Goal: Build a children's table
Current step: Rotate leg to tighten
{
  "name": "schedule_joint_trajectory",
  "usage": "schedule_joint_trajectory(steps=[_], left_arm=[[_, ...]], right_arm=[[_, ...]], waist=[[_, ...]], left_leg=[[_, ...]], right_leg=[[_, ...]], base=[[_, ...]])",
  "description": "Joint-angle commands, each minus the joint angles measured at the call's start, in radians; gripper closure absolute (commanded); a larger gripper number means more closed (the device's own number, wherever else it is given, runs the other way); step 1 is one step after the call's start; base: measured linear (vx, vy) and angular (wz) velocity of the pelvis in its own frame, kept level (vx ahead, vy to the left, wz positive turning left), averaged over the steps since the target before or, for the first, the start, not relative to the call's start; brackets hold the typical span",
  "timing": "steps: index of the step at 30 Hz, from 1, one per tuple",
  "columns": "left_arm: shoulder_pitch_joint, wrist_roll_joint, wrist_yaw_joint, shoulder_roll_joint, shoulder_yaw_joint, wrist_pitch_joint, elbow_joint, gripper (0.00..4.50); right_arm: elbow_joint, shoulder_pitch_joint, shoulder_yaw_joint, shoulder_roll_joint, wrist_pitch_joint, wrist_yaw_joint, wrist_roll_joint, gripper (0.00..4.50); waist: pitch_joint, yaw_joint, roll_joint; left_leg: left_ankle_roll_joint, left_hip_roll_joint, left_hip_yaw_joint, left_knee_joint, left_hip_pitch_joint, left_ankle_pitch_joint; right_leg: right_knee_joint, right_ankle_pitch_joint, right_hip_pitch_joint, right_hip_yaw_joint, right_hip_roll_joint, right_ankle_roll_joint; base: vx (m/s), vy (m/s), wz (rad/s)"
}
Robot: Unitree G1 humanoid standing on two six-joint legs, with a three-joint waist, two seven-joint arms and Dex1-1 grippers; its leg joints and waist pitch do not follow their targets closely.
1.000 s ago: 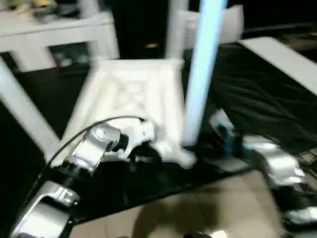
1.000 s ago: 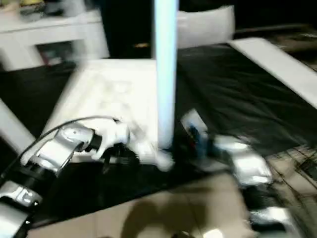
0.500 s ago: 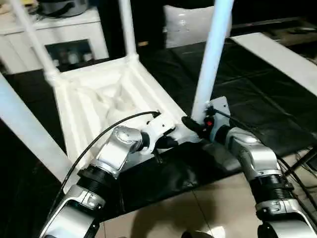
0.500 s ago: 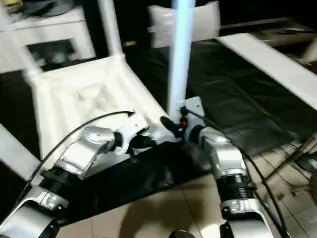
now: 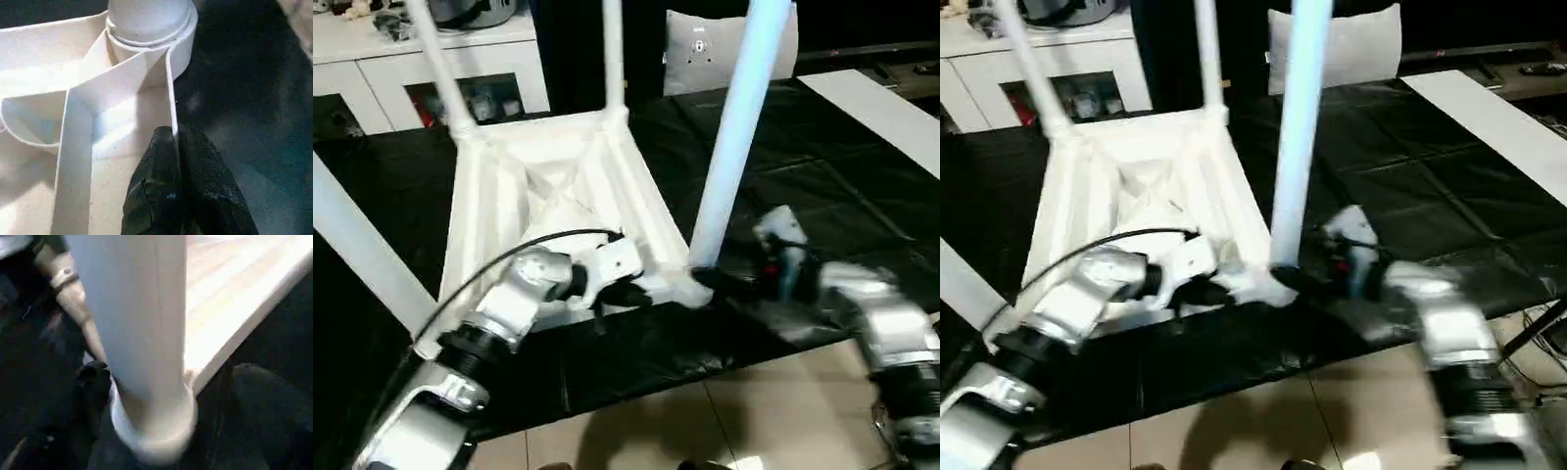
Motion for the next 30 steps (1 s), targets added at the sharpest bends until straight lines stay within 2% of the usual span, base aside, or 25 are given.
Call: schedule_joint_trajectory(steps=[1, 4, 7, 10, 11, 14, 16, 19, 21, 23, 25, 30], left_arm=[[-0.006, 0.011, -0.110, 0.022, -0.069, -0.079, 0.008, 4.50], [-0.002, -0.002, -0.177, 0.042, -0.086, -0.106, -0.005, 4.50], [-0.004, -0.002, -0.240, 0.067, -0.110, -0.131, -0.016, 4.50], [-0.010, -0.001, -0.267, 0.077, -0.121, -0.154, -0.010, 4.50], [-0.011, -0.002, -0.272, 0.078, -0.124, -0.158, -0.011, 4.50], [-0.013, -0.006, -0.299, 0.081, -0.127, -0.178, -0.012, 4.50], [-0.013, -0.008, -0.304, 0.079, -0.125, -0.178, -0.016, 4.50], [-0.014, -0.011, -0.305, 0.076, -0.125, -0.180, -0.017, 4.50], [-0.017, -0.013, -0.306, 0.073, -0.126, -0.185, -0.012, 4.50], [-0.019, -0.012, -0.306, 0.070, -0.126, -0.188, -0.006, 4.50], [-0.021, -0.010, -0.308, 0.069, -0.123, -0.190, -0.003, 4.50], [-0.020, -0.010, -0.309, 0.070, -0.120, -0.188, -0.001, 4.50]], right_arm=[[-0.018, 0.006, 0.033, -0.025, -0.032, 0.096, 0.001, 0.21], [-0.021, 0.004, 0.045, -0.043, -0.028, 0.170, 0.020, 0.21], [-0.017, -0.003, 0.059, -0.053, -0.023, 0.237, 0.038, 0.56], [-0.020, -0.005, 0.077, -0.062, -0.019, 0.287, 0.058, 0.68], [-0.022, -0.005, 0.081, -0.064, -0.018, 0.296, 0.061, 0.94], [-0.029, -0.002, 0.105, -0.069, -0.021, 0.353, 0.067, 0.99], [-0.031, 0.000, 0.115, -0.068, -0.019, 0.373, 0.064, 1.35], [-0.022, -0.006, 0.120, -0.060, -0.025, 0.376, 0.060, 1.52], [-0.006, -0.019, 0.128, -0.045, -0.038, 0.374, 0.057, 1.82], [0.004, -0.028, 0.133, -0.035, -0.042, 0.371, 0.055, 1.87], [0.008, -0.035, 0.137, -0.026, -0.039, 0.375, 0.056, 2.19], [0.007, -0.035, 0.139, -0.019, -0.025, 0.394, 0.064, 2.50]], waist=[[-0.075, 0.000, -0.018], [-0.077, 0.005, -0.018], [-0.078, 0.017, -0.017], [-0.078, 0.029, -0.020], [-0.079, 0.032, -0.021], [-0.079, 0.033, -0.021], [-0.079, 0.033, -0.023], [-0.079, 0.036, -0.022], [-0.080, 0.036, -0.023], [-0.080, 0.037, -0.022], [-0.080, 0.037, -0.021], [-0.080, 0.038, -0.023]], left_leg=[[0.138, 0.048, -0.005, -0.069, -0.009, -0.005], [0.141, 0.051, -0.006, -0.068, -0.010, 0.005], [0.148, 0.057, -0.006, -0.067, -0.007, 0.018], [0.145, 0.057, -0.003, -0.068, -0.005, 0.020], [0.140, 0.058, -0.003, -0.069, -0.004, 0.018], [0.135, 0.058, -0.004, -0.069, -0.007, 0.022], [0.132, 0.057, -0.003, -0.069, -0.007, 0.017], [0.126, 0.057, -0.003, -0.069, -0.006, 0.020], [0.122, 0.057, -0.003, -0.069, -0.007, 0.021], [0.121, 0.057, -0.003, -0.070, -0.005, 0.020], [0.118, 0.056, -0.003, -0.070, -0.006, 0.020], [0.115, 0.056, -0.002, -0.070, -0.006, 0.018]], right_leg=[[-0.065, -0.290, 0.072, 0.072, -0.066, -0.124], [-0.059, -0.262, 0.072, 0.071, -0.066, -0.141], [-0.052, -0.234, 0.070, 0.073, -0.067, -0.161], [-0.052, -0.241, 0.069, 0.074, -0.068, -0.162], [-0.053, -0.249, 0.070, 0.075, -0.068, -0.159], [-0.051, -0.243, 0.071, 0.074, -0.068, -0.156], [-0.053, -0.248, 0.071, 0.075, -0.069, -0.155], [-0.054, -0.259, 0.070, 0.075, -0.069, -0.150], [-0.053, -0.258, 0.071, 0.074, -0.069, -0.148], [-0.054, -0.260, 0.069, 0.074, -0.068, -0.148], [-0.054, -0.261, 0.071, 0.074, -0.068, -0.147], [-0.054, -0.267, 0.071, 0.075, -0.068, -0.141]], base=[[0.000, 0.000, 0.00], [0.000, 0.000, 0.00], [0.000, 0.000, 0.00], [0.000, 0.000, 0.00], [0.000, 0.000, 0.00], [0.000, 0.000, 0.00], [0.000, 0.000, 0.00], [0.000, 0.000, 0.00], [0.000, 0.000, 0.00], [0.000, 0.000, 0.00], [0.000, 0.000, 0.00], [0.000, 0.000, 0.00]])
